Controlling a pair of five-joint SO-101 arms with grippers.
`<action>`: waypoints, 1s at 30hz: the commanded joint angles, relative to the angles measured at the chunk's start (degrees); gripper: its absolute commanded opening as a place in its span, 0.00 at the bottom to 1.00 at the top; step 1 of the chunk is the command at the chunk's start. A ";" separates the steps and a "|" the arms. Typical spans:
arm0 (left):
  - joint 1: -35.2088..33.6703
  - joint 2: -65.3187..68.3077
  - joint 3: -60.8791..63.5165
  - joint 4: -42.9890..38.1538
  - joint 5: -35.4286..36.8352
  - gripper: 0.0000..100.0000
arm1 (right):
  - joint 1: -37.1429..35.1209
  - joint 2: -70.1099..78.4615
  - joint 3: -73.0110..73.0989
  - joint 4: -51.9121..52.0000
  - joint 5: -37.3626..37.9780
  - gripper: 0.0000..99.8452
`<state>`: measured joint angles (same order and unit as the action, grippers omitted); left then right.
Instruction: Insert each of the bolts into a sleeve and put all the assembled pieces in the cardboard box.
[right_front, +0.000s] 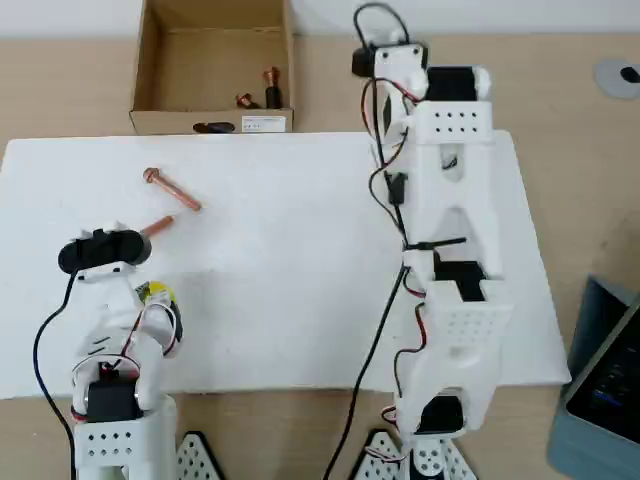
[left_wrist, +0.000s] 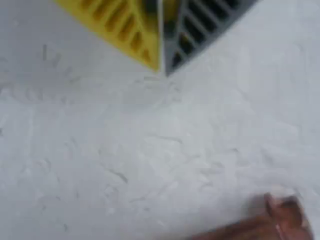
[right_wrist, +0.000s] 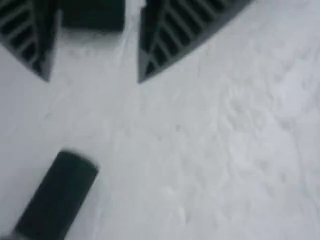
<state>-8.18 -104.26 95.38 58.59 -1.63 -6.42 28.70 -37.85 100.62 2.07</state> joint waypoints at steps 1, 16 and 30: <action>0.18 -0.31 -0.26 -0.97 0.00 0.00 | 0.48 -4.00 3.30 -3.16 -0.44 0.13; 0.18 -0.31 -0.26 -0.97 0.00 0.00 | 0.57 11.30 -6.11 -5.45 -0.35 0.20; 0.18 -0.31 -0.26 -0.97 0.00 0.00 | 0.75 22.73 -13.49 -5.54 -0.35 0.19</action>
<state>-8.18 -104.26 95.38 58.59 -1.63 -6.42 51.21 -48.48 95.60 2.07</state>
